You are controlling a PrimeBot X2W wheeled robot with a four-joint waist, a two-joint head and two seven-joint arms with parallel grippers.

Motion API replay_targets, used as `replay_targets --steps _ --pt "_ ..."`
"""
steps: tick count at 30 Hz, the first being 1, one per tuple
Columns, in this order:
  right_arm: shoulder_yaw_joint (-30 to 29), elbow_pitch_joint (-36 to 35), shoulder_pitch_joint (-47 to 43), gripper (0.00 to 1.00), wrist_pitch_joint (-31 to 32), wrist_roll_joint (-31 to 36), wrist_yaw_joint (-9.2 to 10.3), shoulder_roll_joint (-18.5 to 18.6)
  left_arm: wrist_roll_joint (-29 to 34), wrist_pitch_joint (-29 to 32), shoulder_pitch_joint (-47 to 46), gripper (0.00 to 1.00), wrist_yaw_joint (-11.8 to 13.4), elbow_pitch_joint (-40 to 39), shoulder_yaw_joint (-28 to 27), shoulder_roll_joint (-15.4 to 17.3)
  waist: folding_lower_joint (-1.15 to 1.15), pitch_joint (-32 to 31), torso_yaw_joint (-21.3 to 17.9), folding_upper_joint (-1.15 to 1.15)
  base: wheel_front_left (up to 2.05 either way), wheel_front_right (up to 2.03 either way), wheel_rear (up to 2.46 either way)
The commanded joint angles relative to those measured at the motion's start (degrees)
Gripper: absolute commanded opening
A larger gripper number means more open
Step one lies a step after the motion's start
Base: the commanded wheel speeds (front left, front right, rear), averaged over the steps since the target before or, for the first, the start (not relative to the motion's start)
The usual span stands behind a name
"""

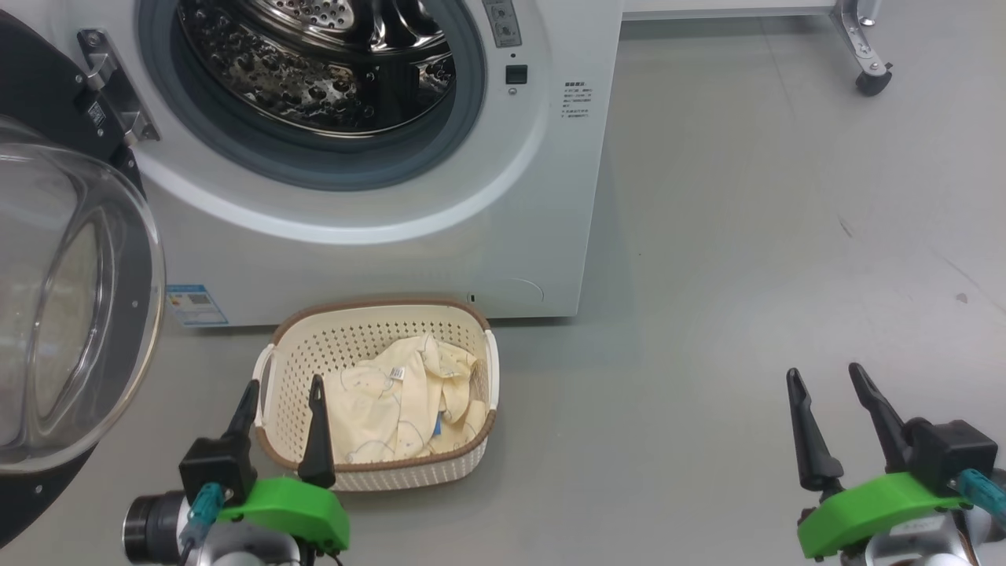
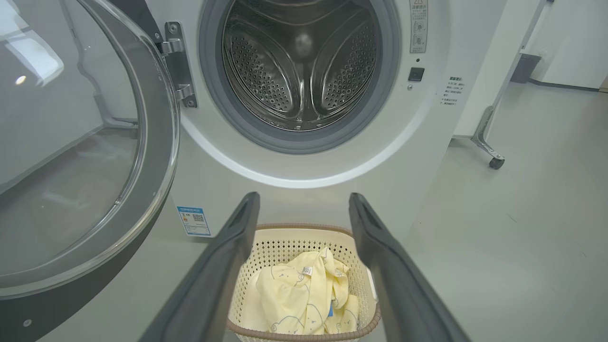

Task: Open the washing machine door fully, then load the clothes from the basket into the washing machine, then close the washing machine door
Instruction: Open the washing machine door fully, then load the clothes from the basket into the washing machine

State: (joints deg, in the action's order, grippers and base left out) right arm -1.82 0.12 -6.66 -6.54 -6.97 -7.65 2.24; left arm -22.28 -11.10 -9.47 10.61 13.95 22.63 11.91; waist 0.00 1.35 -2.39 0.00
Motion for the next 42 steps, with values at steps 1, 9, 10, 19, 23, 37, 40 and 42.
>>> replay_targets --steps 1,9,10,19,23,37,40,42 --pt "1.2 -2.23 1.6 1.0 0.04 -0.13 0.16 0.64 0.06 -0.71 -2.67 1.0 0.19 -1.8 -1.88 1.04 0.0 0.09 -0.01 0.0 0.0 0.0 0.0" --pt "1.29 -2.12 1.73 1.0 0.01 -0.43 0.16 0.64 -0.26 -0.65 -2.99 1.0 -0.11 -2.3 -1.47 1.16 0.0 0.2 -0.18 0.0 0.46 -0.46 0.0" --pt "1.3 -2.12 1.73 1.0 0.0 -0.45 0.16 0.64 -0.19 -0.55 -3.0 1.0 -0.02 -2.31 -1.36 1.19 0.0 0.22 -0.19 0.0 1.07 -1.07 0.0" --pt "1.49 -1.4 1.94 1.0 -0.41 -0.61 0.16 0.64 0.1 -0.4 -2.87 1.0 0.55 -2.46 -0.9 1.53 0.0 0.12 -0.27 0.0 1.71 -1.71 -0.01" --pt "1.57 -1.21 2.13 1.0 -0.59 -0.71 0.16 0.64 -0.15 -0.39 -2.92 1.0 0.5 -2.79 -0.81 1.58 0.0 0.37 -0.22 0.0 1.74 -1.74 0.0" --pt "1.64 -0.73 3.14 1.0 -1.12 -0.79 0.16 0.64 -0.57 -0.56 -3.33 1.0 0.53 -2.68 -0.49 2.17 0.0 1.53 -0.17 0.0 0.56 -0.56 0.0" --pt "1.68 -0.55 3.24 1.0 -1.26 -0.81 0.16 0.64 -0.6 -0.58 -3.4 1.0 0.57 -2.63 -0.38 2.27 0.0 1.58 -0.24 0.0 0.0 0.0 0.0" --pt "1.68 -0.5 3.3 1.0 -1.34 -0.79 0.16 0.64 -0.58 -0.6 -3.49 1.0 0.58 -2.58 -0.27 2.35 0.0 1.64 -0.28 0.0 0.0 0.0 0.0"
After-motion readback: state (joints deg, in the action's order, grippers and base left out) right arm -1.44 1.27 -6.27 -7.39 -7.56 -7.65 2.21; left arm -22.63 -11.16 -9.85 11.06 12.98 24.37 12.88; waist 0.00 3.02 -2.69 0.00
